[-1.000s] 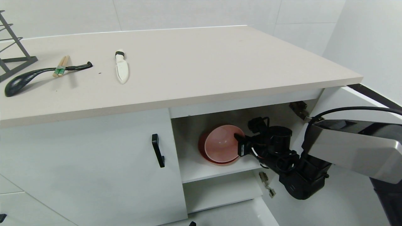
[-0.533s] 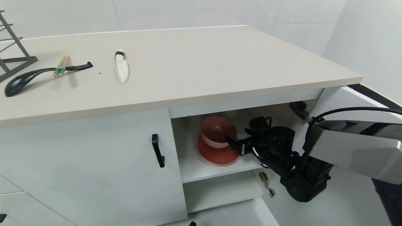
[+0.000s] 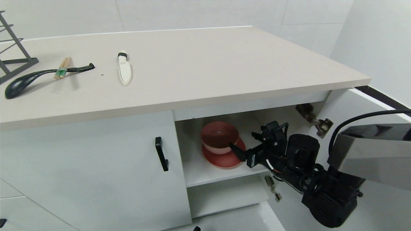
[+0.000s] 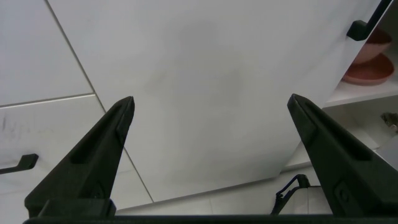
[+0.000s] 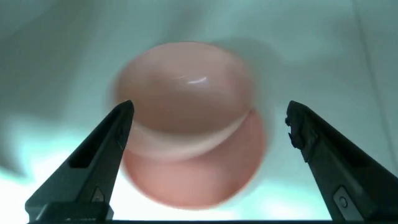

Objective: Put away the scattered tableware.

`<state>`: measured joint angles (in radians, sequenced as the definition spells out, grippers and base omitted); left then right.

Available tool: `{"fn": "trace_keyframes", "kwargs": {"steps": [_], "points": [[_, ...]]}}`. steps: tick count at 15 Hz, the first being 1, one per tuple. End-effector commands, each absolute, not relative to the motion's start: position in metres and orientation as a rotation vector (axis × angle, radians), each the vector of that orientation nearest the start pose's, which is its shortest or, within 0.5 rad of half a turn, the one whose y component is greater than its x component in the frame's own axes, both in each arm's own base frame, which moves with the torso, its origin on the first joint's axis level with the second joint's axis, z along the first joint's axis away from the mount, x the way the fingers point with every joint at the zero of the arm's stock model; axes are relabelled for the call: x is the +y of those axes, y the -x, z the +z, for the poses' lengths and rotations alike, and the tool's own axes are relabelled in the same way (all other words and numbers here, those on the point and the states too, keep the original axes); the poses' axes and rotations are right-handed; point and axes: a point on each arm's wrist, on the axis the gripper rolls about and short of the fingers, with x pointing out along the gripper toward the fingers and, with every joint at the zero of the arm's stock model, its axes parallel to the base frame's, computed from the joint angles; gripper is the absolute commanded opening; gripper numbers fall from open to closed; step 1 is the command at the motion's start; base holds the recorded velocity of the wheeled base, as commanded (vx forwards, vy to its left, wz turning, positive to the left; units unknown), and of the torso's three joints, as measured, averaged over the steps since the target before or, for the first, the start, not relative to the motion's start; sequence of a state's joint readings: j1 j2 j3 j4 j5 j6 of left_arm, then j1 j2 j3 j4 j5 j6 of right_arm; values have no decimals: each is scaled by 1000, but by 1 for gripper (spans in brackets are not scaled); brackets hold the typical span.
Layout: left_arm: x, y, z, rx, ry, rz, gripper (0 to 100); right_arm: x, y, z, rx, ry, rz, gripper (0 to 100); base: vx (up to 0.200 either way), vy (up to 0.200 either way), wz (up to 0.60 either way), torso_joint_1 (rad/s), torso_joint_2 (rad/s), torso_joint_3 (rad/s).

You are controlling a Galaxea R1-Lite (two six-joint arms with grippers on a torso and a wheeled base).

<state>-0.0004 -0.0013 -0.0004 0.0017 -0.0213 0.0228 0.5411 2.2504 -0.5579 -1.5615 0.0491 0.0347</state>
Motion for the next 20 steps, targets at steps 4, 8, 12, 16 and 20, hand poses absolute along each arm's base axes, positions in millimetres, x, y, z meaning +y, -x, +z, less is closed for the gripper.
{"fn": "trace_keyframes", "kwargs": {"steps": [4, 8, 12, 16, 20], "points": [[0, 23, 75, 1, -23, -21, 100, 148, -221, 85, 51, 219, 645, 100, 0, 0, 0, 0, 0, 0], [0, 23, 75, 1, -23, -21, 100, 112, -160, 107, 25, 221, 713, 100, 0, 0, 0, 0, 0, 0], [0, 23, 75, 1, -17, -20, 100, 100, -143, 123, -34, 224, 701, 100, 0, 0, 0, 0, 0, 0], [-1, 23, 75, 1, -20, -23, 100, 92, -133, 132, -58, 225, 682, 100, 0, 0, 0, 0, 0, 0], [0, 23, 75, 1, -14, -21, 100, 76, -121, 136, -19, 233, 590, 100, -100, 0, 0, 2, 1, 2]]}}
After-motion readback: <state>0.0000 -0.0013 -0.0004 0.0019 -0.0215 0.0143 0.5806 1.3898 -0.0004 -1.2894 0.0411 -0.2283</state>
